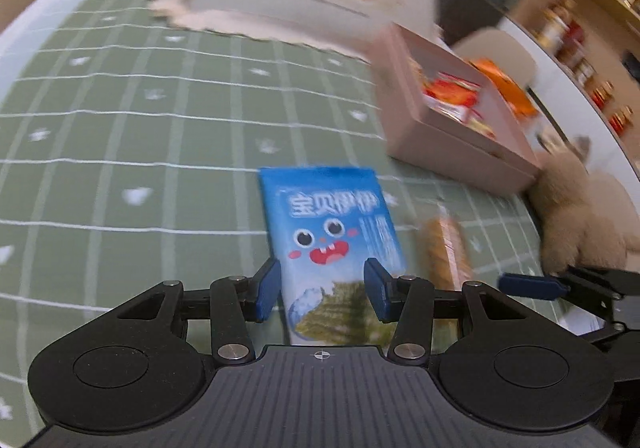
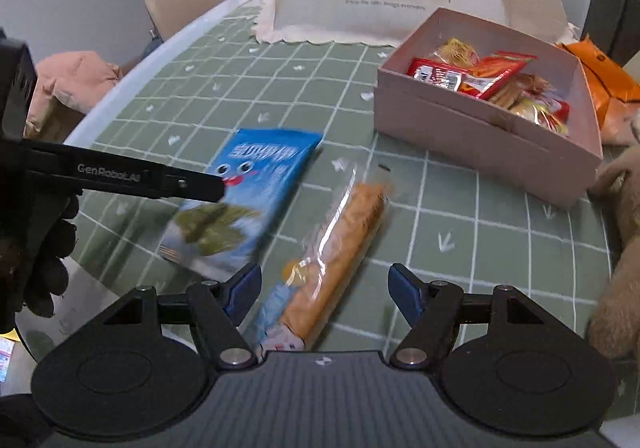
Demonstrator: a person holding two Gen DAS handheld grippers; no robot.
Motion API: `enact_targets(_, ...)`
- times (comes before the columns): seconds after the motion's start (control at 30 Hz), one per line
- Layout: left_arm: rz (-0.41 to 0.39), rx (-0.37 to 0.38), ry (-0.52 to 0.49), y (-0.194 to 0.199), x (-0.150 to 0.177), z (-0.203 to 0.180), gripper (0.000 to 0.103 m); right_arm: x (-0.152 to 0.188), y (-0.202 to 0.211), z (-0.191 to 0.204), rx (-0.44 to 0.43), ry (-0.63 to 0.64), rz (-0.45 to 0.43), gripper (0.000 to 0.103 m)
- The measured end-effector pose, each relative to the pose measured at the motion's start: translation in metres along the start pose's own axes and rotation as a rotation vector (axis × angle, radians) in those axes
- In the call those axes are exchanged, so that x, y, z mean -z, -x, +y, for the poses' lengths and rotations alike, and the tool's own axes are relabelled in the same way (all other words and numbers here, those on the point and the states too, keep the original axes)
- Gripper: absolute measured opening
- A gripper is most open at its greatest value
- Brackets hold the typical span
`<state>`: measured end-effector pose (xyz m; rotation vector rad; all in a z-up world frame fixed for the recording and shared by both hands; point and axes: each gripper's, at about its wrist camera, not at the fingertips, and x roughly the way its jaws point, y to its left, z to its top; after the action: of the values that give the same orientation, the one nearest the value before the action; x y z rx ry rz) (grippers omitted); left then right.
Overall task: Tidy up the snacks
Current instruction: 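Grasp the blue seaweed pack with the right tool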
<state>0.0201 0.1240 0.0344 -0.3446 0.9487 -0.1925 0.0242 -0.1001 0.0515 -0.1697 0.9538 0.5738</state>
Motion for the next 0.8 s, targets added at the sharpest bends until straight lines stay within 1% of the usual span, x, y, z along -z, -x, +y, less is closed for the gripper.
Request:
enact_targets(0.1,0.009,0.033,-0.015,-0.006,0.001,-0.013,0.051,0.004,0.007,-0.002,0.012,-0.020,-0.012,0.071)
enact_targets(0.2,-0.007,0.050,0.039,-0.003,-0.002,-0.010,0.051,-0.001,0.021,0.002,0.017,0.006,-0.066,0.071)
enact_targets(0.27,-0.038,0.023,0.097,0.004,-0.005,-0.003,0.051,-0.005,0.026,0.010,-0.013,0.027,-0.101,0.071)
enact_targets(0.33,-0.071,-0.012,0.134,0.014,-0.007,0.005,0.051,-0.011,0.023,0.023,-0.066,0.028,-0.108,0.071)
enact_targets(0.4,-0.104,-0.040,0.162,0.027,-0.008,0.013,0.051,-0.017,0.009,0.033,-0.118,-0.010,-0.082,0.071)
enact_targets(0.47,-0.122,-0.059,0.180,0.037,-0.008,0.017,0.051,-0.023,-0.009,0.040,-0.158,-0.054,-0.039,0.071)
enact_targets(0.5,-0.127,-0.067,0.187,0.041,-0.008,0.019,0.051,-0.027,-0.019,0.043,-0.145,-0.073,-0.003,0.071)
enact_targets(0.57,-0.132,-0.080,0.193,0.049,-0.005,0.021,0.051,-0.031,-0.036,0.046,-0.058,-0.100,0.066,0.071)
enact_targets(0.67,-0.134,-0.090,0.206,0.054,0.001,0.025,0.051,-0.037,-0.038,0.041,0.010,-0.116,0.040,0.074)
enact_targets(0.7,-0.132,-0.091,0.213,0.055,0.003,0.027,0.051,-0.039,-0.040,0.037,0.021,-0.141,0.036,0.075)
enact_targets(0.73,-0.129,-0.090,0.223,0.056,0.007,0.029,0.051,-0.040,-0.045,0.033,0.025,-0.179,0.046,0.077)
enact_targets(0.77,-0.126,-0.090,0.234,0.055,0.010,0.030,0.051,-0.040,-0.052,0.028,0.027,-0.212,0.063,0.083)
enact_targets(0.8,-0.122,-0.093,0.243,0.054,0.012,0.031,0.051,-0.040,-0.054,0.027,0.025,-0.222,0.044,0.090)
